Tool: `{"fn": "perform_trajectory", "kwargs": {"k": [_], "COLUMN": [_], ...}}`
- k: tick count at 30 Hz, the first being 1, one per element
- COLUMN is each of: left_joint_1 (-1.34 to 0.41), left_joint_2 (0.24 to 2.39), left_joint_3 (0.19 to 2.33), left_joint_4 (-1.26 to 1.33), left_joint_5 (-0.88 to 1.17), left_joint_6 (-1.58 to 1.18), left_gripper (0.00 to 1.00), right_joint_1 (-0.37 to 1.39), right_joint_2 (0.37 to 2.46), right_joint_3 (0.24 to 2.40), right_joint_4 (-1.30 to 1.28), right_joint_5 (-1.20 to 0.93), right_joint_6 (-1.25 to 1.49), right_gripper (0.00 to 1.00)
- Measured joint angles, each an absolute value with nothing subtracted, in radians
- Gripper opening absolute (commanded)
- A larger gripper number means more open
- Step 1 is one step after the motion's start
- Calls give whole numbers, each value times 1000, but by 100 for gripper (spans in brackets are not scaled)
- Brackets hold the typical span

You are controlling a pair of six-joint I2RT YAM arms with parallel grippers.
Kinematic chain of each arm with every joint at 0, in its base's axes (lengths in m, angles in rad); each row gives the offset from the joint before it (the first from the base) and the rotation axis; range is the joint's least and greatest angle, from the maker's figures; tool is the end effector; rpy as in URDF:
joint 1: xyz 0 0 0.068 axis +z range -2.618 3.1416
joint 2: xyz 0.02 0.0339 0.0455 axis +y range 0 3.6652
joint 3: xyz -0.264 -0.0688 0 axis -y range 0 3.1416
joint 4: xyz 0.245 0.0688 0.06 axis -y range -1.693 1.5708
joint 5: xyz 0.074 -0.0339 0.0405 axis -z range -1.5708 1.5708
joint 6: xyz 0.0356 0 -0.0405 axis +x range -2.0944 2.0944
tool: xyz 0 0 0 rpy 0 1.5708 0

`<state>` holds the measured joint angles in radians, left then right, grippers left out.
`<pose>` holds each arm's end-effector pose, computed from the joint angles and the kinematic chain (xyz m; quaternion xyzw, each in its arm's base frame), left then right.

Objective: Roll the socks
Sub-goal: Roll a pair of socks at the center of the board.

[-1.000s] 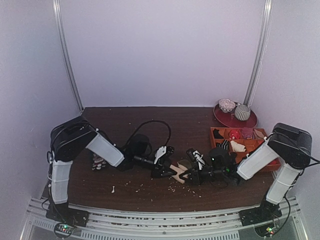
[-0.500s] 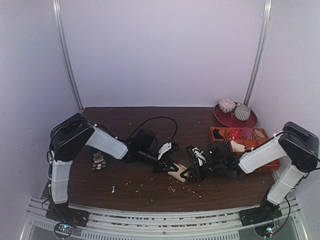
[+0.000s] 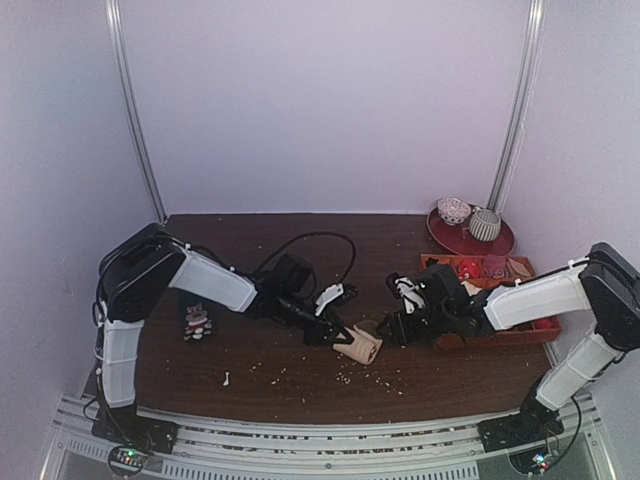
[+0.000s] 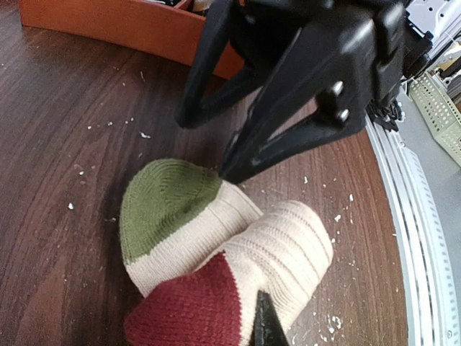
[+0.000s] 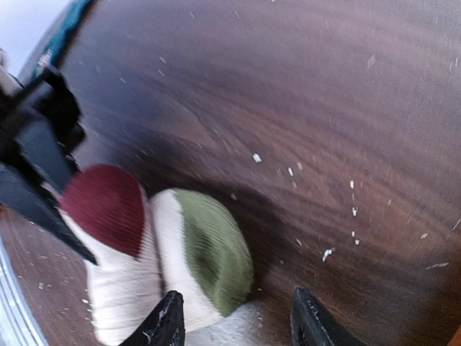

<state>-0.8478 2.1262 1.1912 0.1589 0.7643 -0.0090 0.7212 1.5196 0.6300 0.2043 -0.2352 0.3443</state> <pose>0.2621 -0.3343 0.1065 0.4802 0.7227 -0.4619 0.1838 0.2134 0.1987 0.1559 -0.2175 0.8720 0.3074 0.3127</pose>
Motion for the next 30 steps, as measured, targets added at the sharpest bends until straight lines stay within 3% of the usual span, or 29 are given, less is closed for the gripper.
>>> {"fn": "perform_trajectory", "kwargs": {"k": [4,6,10,13,25,30], "left_joint_1": [-848,-848,-848,-848,-845,-828], "left_joint_2": [2126,2126,2125,2107,2007,2018], "left_joint_3": [1212,1220,1225,1208,1140,1122], "left_joint_4": [114,95,80,73,1,32], "left_joint_5": [763,762,757,738,631,657], "left_joint_6": [-9,-9,-10,-18,-64,-119], "left_gripper": [0,0,0,0,0,0], "right_joint_1": [721,721,721,721,719,717], "right_joint_2": [1580,1599,1639,1702,1884,1888], "right_joint_3": [630,631,644,678,873,878], "right_joint_4": [197,212,260,298,324,325], "right_joint_5": [-237,-247,-289,-340,-417,-427], "right_joint_6": [348,346,338,346,283,259], "right_gripper": [49,42,12,0,0,22]}}
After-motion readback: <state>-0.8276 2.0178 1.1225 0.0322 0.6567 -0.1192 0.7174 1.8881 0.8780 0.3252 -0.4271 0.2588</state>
